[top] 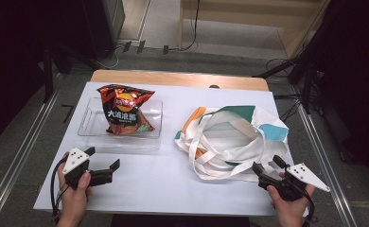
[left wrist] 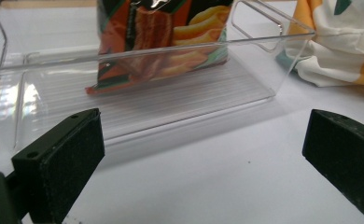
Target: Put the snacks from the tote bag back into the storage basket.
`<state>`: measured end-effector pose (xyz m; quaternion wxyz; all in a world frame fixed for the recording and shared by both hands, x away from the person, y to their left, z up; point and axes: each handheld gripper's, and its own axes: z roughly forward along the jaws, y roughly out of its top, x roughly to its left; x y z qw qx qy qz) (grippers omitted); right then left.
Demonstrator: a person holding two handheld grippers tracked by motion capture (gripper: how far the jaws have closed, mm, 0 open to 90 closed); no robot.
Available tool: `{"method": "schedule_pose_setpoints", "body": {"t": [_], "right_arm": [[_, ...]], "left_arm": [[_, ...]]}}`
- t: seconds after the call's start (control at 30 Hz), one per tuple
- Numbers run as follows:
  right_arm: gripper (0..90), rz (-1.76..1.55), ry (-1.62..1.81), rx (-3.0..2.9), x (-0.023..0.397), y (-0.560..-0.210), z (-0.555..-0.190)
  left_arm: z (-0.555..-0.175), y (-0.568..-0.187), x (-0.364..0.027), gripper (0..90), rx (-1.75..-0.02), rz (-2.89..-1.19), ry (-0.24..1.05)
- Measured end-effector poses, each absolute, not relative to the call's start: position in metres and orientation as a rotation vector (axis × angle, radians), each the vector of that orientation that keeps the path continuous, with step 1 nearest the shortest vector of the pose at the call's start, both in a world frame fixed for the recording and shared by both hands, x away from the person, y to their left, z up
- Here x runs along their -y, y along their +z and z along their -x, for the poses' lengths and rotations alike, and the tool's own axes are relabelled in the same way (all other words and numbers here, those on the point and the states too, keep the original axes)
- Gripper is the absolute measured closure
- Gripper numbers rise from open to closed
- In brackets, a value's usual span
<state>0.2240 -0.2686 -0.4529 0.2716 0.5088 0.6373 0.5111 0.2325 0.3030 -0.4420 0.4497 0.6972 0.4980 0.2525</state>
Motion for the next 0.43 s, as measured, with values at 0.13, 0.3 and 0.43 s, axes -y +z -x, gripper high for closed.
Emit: {"method": "schedule_pose_setpoints", "body": {"t": [0.13, 0.3, 0.43], "right_arm": [[15.1, -1.386, 1.365, -1.699, 0.2759, -0.4551, -0.2241], [14.9, -1.406, 1.344, -1.694, 0.2805, -0.4583, -0.2213], [14.9, -1.406, 1.334, -1.712, 0.2796, -0.4606, -0.2235]], "left_arm": [[-0.2357, -0.4428, -0.3104, 0.0, -1.252, -1.699, 0.626], [-0.2404, -0.4465, -0.3102, 0.0, -1.26, -1.716, 0.617], [-0.2409, -0.4507, -0.3068, 0.0, -1.263, -1.758, 0.617]]}}
